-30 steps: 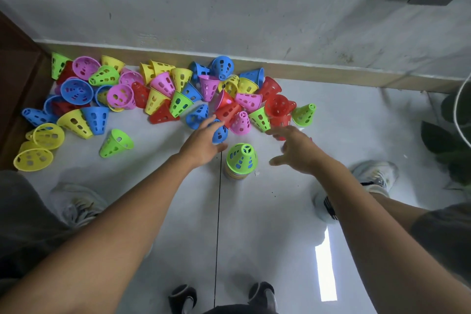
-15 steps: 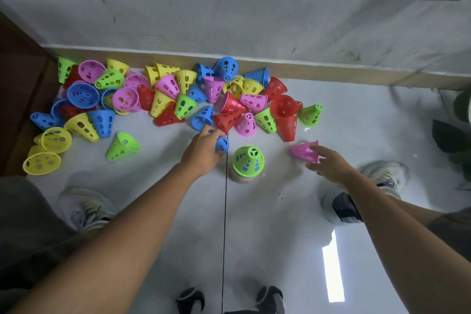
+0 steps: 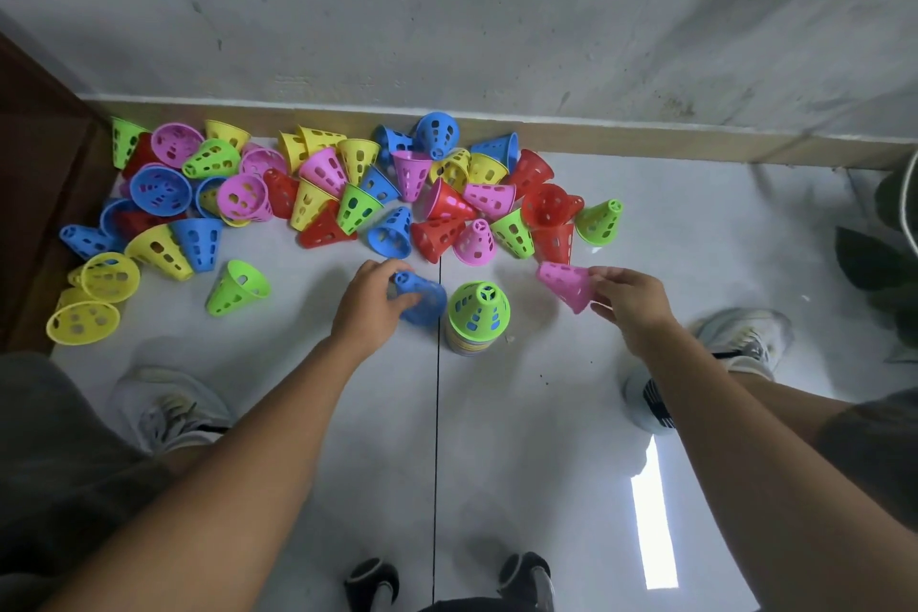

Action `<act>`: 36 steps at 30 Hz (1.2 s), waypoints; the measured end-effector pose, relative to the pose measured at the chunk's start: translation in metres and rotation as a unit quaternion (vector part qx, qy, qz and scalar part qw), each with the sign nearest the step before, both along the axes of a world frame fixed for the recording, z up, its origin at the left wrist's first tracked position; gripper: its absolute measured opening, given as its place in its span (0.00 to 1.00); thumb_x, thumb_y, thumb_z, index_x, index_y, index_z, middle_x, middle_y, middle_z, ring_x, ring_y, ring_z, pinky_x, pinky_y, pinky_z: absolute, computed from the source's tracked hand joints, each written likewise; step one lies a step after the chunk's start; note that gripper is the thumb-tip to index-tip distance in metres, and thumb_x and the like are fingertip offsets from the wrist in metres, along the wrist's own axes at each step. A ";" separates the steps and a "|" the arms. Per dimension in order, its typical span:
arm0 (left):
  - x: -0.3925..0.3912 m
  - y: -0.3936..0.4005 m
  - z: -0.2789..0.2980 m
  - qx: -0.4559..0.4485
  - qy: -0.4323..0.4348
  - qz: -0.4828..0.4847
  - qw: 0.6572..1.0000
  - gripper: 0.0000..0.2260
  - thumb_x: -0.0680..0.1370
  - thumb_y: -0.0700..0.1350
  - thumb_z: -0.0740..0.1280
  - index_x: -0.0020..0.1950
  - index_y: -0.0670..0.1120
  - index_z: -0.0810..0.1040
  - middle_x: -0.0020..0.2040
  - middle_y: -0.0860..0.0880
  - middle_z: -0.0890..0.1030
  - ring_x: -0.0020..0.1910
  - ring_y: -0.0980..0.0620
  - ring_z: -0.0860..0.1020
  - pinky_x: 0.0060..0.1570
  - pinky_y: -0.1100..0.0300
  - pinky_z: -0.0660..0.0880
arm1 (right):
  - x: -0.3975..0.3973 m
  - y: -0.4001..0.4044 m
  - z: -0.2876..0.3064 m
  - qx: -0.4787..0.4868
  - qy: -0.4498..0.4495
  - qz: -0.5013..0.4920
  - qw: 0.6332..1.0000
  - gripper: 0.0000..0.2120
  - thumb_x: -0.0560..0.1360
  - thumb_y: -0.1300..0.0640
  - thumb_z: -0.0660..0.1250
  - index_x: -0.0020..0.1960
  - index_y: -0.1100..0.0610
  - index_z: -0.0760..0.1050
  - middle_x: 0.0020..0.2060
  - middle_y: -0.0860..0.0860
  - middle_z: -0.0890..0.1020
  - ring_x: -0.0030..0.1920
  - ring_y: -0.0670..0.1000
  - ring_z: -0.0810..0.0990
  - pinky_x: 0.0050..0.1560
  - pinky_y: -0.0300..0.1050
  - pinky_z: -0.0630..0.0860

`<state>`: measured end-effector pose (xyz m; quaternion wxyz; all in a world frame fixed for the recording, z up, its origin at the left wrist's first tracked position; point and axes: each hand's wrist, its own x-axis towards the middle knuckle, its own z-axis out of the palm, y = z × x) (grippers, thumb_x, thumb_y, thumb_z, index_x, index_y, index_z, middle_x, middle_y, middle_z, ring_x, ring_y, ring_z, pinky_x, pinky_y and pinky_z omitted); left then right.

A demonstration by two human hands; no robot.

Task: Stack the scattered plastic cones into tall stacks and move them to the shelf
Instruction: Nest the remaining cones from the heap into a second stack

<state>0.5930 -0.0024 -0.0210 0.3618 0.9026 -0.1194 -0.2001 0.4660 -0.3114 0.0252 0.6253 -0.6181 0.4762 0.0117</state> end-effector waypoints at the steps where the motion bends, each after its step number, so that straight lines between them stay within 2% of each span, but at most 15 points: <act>1: 0.004 -0.004 0.006 -0.024 0.001 0.014 1.000 0.14 0.75 0.44 0.75 0.60 0.49 0.79 0.52 0.48 0.75 0.45 0.49 0.77 0.48 0.56 0.76 | 0.001 0.002 0.004 0.039 -0.017 -0.025 0.999 0.06 0.80 0.67 0.64 0.53 0.62 0.80 0.54 0.60 0.83 0.50 0.55 0.81 0.49 0.42 0.78; 4: 0.019 -0.014 0.025 -0.120 0.051 0.037 0.991 0.11 0.76 0.43 0.74 0.57 0.48 0.80 0.53 0.46 0.80 0.46 0.50 0.78 0.46 0.57 0.74 | 0.007 0.006 0.015 0.125 -0.070 -0.070 0.987 0.08 0.81 0.69 0.61 0.51 0.61 0.78 0.52 0.58 0.82 0.49 0.53 0.81 0.51 0.41 0.78; 7: 0.032 -0.019 0.046 -0.173 0.092 0.041 0.980 0.12 0.77 0.42 0.73 0.60 0.44 0.78 0.55 0.43 0.81 0.47 0.51 0.78 0.44 0.59 0.73 | 0.014 0.009 0.026 0.188 -0.121 -0.103 0.969 0.09 0.81 0.69 0.61 0.59 0.63 0.75 0.52 0.57 0.82 0.47 0.50 0.83 0.49 0.39 0.80; 9: 0.038 -0.023 0.062 -0.190 0.102 0.044 0.975 0.13 0.78 0.43 0.72 0.61 0.42 0.78 0.57 0.41 0.81 0.51 0.49 0.79 0.46 0.57 0.76 | 0.019 0.008 0.035 0.232 -0.150 -0.118 0.954 0.13 0.81 0.69 0.61 0.64 0.61 0.73 0.52 0.57 0.83 0.45 0.50 0.84 0.47 0.40 0.81; 12: 0.045 -0.024 0.090 -0.198 0.133 0.013 0.971 0.10 0.79 0.47 0.71 0.57 0.45 0.79 0.55 0.45 0.83 0.54 0.48 0.81 0.50 0.53 0.80 | 0.027 0.009 0.056 0.282 -0.193 -0.088 0.935 0.15 0.80 0.71 0.60 0.64 0.59 0.72 0.47 0.57 0.84 0.42 0.51 0.85 0.44 0.41 0.82; 14: 0.048 -0.023 0.107 -0.177 0.152 -0.036 0.972 0.08 0.78 0.49 0.72 0.55 0.48 0.80 0.54 0.48 0.84 0.55 0.47 0.83 0.55 0.48 0.81 | 0.031 0.012 0.067 0.296 -0.222 -0.032 0.928 0.18 0.79 0.73 0.60 0.66 0.59 0.70 0.49 0.58 0.83 0.44 0.52 0.85 0.46 0.42 0.82; 17: 0.044 -0.026 0.128 -0.179 0.171 -0.091 0.965 0.07 0.77 0.47 0.74 0.52 0.49 0.82 0.51 0.48 0.86 0.55 0.44 0.83 0.56 0.46 0.80 | 0.031 0.016 0.074 0.297 -0.239 0.042 0.923 0.24 0.77 0.75 0.60 0.70 0.59 0.69 0.52 0.59 0.81 0.48 0.53 0.83 0.48 0.42 0.82; 20: 0.035 -0.033 0.142 -0.169 0.189 -0.136 0.958 0.09 0.74 0.44 0.77 0.52 0.46 0.82 0.48 0.48 0.86 0.52 0.46 0.84 0.51 0.57 0.82 | 0.032 0.018 0.075 0.270 -0.230 0.102 0.929 0.30 0.72 0.74 0.67 0.72 0.62 0.68 0.55 0.60 0.80 0.54 0.56 0.81 0.55 0.44 0.80; 22: 0.030 -0.038 0.142 -0.142 0.186 -0.168 0.958 0.12 0.71 0.44 0.79 0.53 0.47 0.83 0.50 0.48 0.86 0.54 0.47 0.83 0.58 0.54 0.80 | 0.032 0.018 0.074 0.267 -0.221 0.148 0.926 0.38 0.66 0.71 0.76 0.73 0.62 0.67 0.59 0.61 0.78 0.59 0.59 0.76 0.65 0.50 0.72; 23: 0.027 -0.040 0.140 -0.133 0.183 -0.180 0.957 0.13 0.70 0.44 0.80 0.53 0.48 0.83 0.50 0.49 0.86 0.55 0.48 0.83 0.60 0.51 0.80 | 0.031 0.019 0.073 0.267 -0.215 0.162 0.925 0.39 0.65 0.71 0.77 0.73 0.62 0.68 0.59 0.62 0.77 0.60 0.60 0.74 0.70 0.53 0.67; 25: 0.023 -0.044 0.137 -0.128 0.181 -0.189 0.956 0.15 0.68 0.44 0.81 0.53 0.47 0.84 0.50 0.49 0.86 0.54 0.48 0.83 0.59 0.49 0.80 | 0.031 0.021 0.074 0.254 -0.206 0.177 0.928 0.35 0.69 0.73 0.72 0.73 0.63 0.67 0.60 0.62 0.77 0.60 0.60 0.75 0.74 0.54 0.65; 29: 0.017 -0.049 0.134 -0.122 0.169 -0.207 0.956 0.17 0.65 0.46 0.83 0.50 0.50 0.83 0.55 0.46 0.84 0.56 0.46 0.81 0.57 0.48 0.80 | 0.032 0.024 0.080 0.251 -0.207 0.182 0.928 0.31 0.70 0.73 0.68 0.72 0.64 0.67 0.54 0.58 0.81 0.54 0.56 0.80 0.64 0.50 0.77; 32: 0.012 -0.052 0.131 -0.094 0.165 -0.228 0.955 0.18 0.65 0.45 0.83 0.50 0.50 0.81 0.56 0.50 0.81 0.58 0.50 0.78 0.52 0.56 0.77 | 0.031 0.028 0.085 0.235 -0.205 0.211 0.926 0.27 0.70 0.71 0.69 0.68 0.58 0.70 0.48 0.52 0.84 0.50 0.52 0.82 0.58 0.47 0.79; 34: 0.007 -0.054 0.127 -0.066 0.164 -0.239 0.955 0.19 0.65 0.45 0.83 0.51 0.50 0.81 0.54 0.55 0.78 0.55 0.59 0.74 0.54 0.56 0.73 | 0.032 0.030 0.088 0.212 -0.191 0.249 0.925 0.27 0.70 0.68 0.70 0.67 0.55 0.70 0.47 0.49 0.84 0.50 0.50 0.81 0.56 0.47 0.80; 36: 0.003 -0.054 0.122 -0.044 0.150 -0.241 0.958 0.20 0.65 0.45 0.83 0.53 0.52 0.81 0.59 0.56 0.75 0.58 0.61 0.71 0.62 0.54 0.71 | 0.033 0.030 0.088 0.200 -0.177 0.292 0.918 0.29 0.71 0.65 0.72 0.70 0.54 0.69 0.54 0.51 0.82 0.56 0.52 0.80 0.60 0.49 0.79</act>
